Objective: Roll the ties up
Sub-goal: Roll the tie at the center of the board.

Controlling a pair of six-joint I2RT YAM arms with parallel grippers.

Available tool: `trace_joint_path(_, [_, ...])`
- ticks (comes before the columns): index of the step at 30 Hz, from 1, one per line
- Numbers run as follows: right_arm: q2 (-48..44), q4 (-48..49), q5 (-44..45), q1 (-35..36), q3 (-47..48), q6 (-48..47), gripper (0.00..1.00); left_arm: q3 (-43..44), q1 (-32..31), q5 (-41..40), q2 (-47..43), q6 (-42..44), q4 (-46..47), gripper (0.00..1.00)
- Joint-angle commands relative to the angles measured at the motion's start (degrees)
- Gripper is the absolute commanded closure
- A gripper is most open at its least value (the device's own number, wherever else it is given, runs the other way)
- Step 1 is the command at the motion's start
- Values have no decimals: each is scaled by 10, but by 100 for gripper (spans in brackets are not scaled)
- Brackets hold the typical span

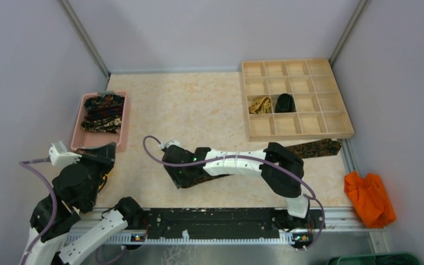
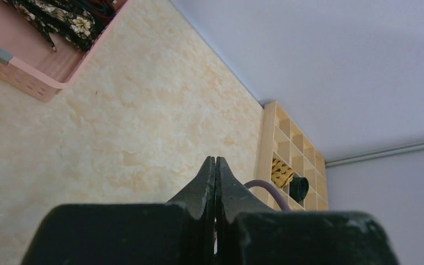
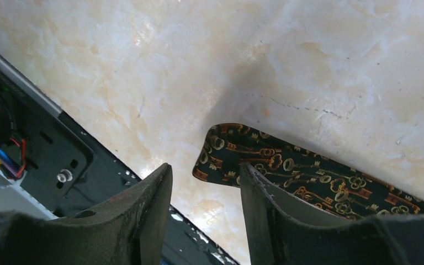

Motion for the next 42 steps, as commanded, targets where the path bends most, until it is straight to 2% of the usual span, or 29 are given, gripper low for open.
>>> trace_joint_path(1, [16, -29, 3, 3, 35, 1, 53, -3, -1, -15, -25, 19, -33, 100])
trace_joint_path(7, [57, -43, -7, 5, 56, -2, 65, -6, -1, -13, -42, 33, -31, 100])
trace_joint_path(11, [81, -48, -8, 8, 76, 0, 67, -8, -1, -8, -45, 35, -34, 100])
trace_joint_path(15, [92, -62, 17, 8, 92, 4, 77, -9, -1, -6, -48, 41, -32, 100])
trace_joint_path(21, [95, -31, -2, 8, 98, -6, 95, -13, -1, -6, -48, 47, -27, 100])
trace_joint_path(25, [83, 4, -37, 8, 87, -11, 100, -19, -1, 1, -47, 59, -9, 100])
trace_joint_path(28, [48, 48, -58, 8, 53, -19, 100, -32, -2, 7, -41, 68, 11, 100])
trace_joint_path(32, [1, 127, -141, -8, -8, -19, 100, -78, -1, 28, -18, 93, 80, 100])
trace_joint_path(39, [-95, 272, -263, -67, -163, 20, 100, -137, -1, 88, 72, 113, 186, 100])
trace_joint_path(42, [-122, 300, -287, -95, -209, 30, 100, -150, -1, 104, 104, 121, 219, 100])
